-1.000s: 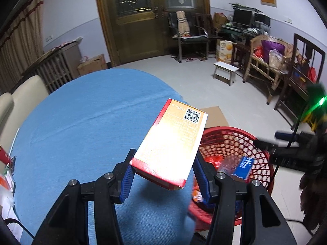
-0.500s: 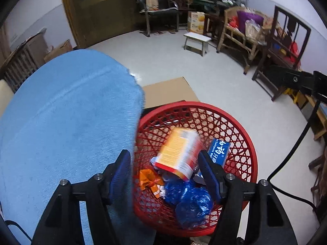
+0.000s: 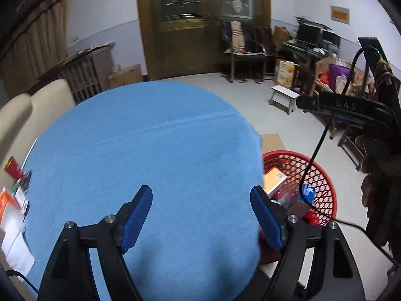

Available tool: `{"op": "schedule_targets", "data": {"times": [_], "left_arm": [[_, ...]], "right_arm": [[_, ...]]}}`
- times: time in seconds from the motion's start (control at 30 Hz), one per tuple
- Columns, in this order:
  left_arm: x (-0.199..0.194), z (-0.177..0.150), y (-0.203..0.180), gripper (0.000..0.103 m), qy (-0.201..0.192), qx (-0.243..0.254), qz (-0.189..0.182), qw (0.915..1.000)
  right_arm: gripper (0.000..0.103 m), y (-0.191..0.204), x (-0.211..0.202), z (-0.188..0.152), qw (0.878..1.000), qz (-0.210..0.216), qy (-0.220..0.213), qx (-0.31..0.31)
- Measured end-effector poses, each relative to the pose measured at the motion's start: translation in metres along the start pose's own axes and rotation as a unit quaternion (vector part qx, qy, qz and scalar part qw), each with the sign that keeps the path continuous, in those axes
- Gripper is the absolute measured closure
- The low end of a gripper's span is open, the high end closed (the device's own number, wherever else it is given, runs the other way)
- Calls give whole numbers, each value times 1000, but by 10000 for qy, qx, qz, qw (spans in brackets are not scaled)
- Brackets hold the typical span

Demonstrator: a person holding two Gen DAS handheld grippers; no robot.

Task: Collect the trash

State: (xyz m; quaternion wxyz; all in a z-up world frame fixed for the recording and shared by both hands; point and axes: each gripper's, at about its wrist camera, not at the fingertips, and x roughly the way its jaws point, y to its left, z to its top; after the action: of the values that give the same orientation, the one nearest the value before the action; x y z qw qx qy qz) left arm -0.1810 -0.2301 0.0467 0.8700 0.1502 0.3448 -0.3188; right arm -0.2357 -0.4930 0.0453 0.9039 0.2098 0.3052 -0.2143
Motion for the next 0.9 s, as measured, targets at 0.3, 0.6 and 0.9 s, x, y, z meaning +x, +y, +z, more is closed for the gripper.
{"op": "schedule_targets", "data": {"times": [0.3,0.6,0.9], "left_arm": [[0,-11,23,22,-71,-362,62,9993],[-7,-23,37,22,-151,-693,203,9973],[-11,-23,45,22,-270,-938,410,9944]], "right_arm": [[22,37,-4,-30,9994,-96,270,-178],[22,48,-14,-39,9988,-146,300,-359],[22,60,-18,-44,9987,-9,324,-394]]}}
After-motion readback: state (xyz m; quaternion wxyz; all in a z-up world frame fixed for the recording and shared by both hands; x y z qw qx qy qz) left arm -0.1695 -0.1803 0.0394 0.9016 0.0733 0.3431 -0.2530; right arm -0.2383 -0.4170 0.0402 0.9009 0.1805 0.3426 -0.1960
